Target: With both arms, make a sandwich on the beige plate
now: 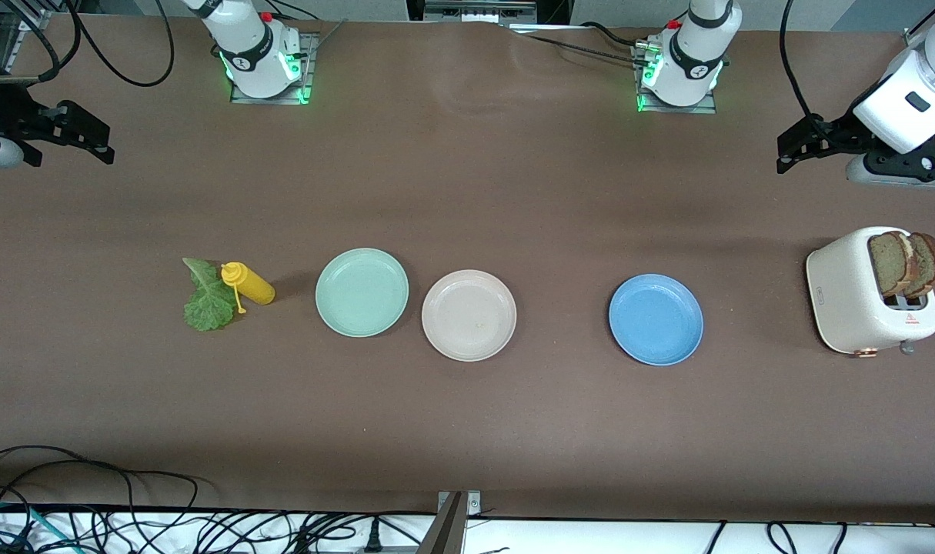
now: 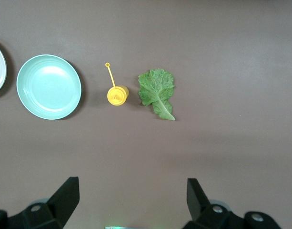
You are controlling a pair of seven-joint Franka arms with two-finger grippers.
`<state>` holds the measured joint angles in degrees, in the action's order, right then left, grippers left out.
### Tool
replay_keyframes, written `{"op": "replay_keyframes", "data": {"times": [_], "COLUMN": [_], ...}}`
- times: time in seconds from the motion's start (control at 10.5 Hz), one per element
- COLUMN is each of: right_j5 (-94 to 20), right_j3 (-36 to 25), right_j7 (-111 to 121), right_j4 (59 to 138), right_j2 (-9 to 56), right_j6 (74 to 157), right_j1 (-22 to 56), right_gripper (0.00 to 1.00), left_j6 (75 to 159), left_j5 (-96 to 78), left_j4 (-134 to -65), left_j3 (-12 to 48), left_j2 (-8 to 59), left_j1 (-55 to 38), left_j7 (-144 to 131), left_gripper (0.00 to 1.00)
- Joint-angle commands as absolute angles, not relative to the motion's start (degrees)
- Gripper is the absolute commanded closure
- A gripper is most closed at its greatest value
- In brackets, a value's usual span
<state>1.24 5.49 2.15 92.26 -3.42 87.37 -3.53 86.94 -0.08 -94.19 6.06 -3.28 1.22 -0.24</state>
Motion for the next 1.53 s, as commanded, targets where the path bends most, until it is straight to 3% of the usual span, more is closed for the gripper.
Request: {"op": "replay_keyframes", "data": {"times": [0.0, 1.43], "right_j5": [0.1, -0.4], "right_j3": [5.5, 5.1], "right_j7": [1.5, 1.9], "right_j4": [90.6, 90.7], "right_j2": [-3.1, -2.7], "right_j6": [85.5, 82.7], "right_j1": [-3.8, -3.8], "right_gripper": [0.0, 0.0], "left_j6": [86.3, 85.7], "left_j5": [1.1, -0.1], "left_j4": [-94.0, -94.0], "left_j3": [5.9, 5.9], "left_j2": [-3.5, -3.6], "left_j1": [1.1, 1.2], "left_j7": [1.5, 1.6], "left_gripper": [0.0, 0.0]}}
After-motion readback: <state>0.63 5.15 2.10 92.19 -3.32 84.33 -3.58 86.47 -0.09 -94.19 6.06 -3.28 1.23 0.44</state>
